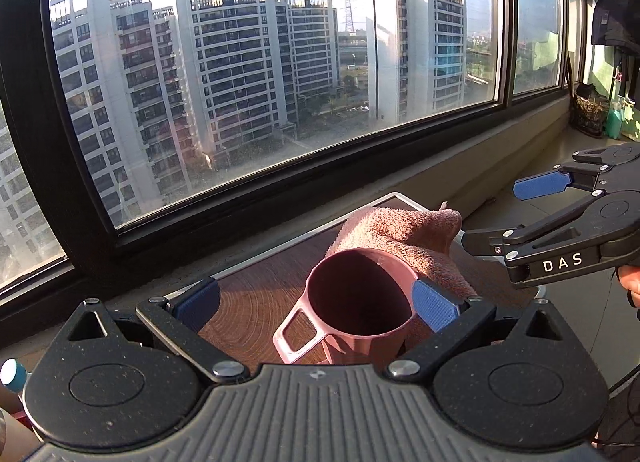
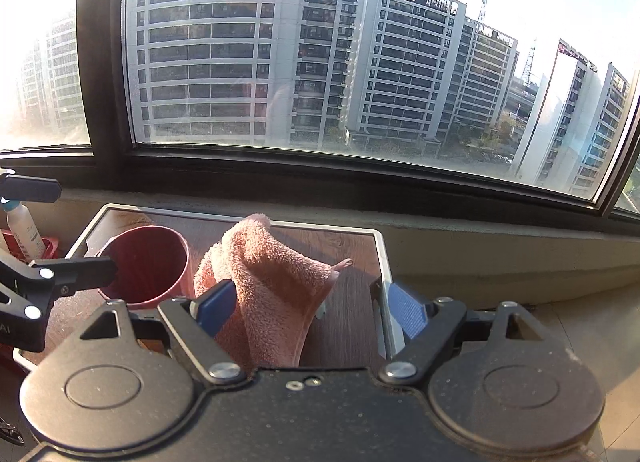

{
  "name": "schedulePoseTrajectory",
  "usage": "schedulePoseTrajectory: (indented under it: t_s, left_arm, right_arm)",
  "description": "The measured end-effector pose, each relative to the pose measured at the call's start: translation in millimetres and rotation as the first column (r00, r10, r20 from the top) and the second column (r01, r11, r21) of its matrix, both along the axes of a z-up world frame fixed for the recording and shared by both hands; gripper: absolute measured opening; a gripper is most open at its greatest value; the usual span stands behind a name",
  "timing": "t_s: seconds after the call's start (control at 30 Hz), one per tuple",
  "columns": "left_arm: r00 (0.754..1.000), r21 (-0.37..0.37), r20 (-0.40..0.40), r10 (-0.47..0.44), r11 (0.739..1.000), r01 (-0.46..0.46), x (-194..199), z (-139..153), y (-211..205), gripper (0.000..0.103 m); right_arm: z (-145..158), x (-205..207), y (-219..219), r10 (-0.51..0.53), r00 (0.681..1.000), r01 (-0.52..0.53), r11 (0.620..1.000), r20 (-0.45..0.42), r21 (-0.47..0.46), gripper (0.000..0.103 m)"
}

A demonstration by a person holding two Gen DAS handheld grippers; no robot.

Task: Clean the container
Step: 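Close the left gripper on the pink mug rim while the right gripper grasps the pink towel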

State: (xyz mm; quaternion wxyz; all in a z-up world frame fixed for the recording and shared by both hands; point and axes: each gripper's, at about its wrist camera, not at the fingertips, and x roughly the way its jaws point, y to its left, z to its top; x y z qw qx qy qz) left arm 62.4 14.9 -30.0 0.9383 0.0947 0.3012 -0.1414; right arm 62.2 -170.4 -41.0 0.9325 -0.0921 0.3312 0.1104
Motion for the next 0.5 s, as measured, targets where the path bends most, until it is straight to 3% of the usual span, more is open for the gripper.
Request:
schedulePoseTrajectory:
  t_s: [0.13, 0.27, 0.5]
  left_arm:
    - [0.995, 0.034, -0.013, -0.103, 0.994, 0.104, -4, -7, -3, 0.102]
    - [0.971, 0.099, 0.035, -0.238, 0.967, 0.234, -15, -4, -20, 0.102]
    - [0.940, 0.231, 0.005, -0.341, 0.915, 0.330, -9, -15, -45, 0.076]
  right_arm:
    - [-6, 14, 2, 0.015, 1.000, -0.016, 1.000, -0.022, -0.024, 0.083]
    - [-10, 25, 7, 0.016, 0.999, -0.017, 1.000, -0.040, -0.013, 0.083]
    - [-26, 38, 18, 0.035, 0.997, -0.038, 0.998, -0.067, -0.044, 0.083]
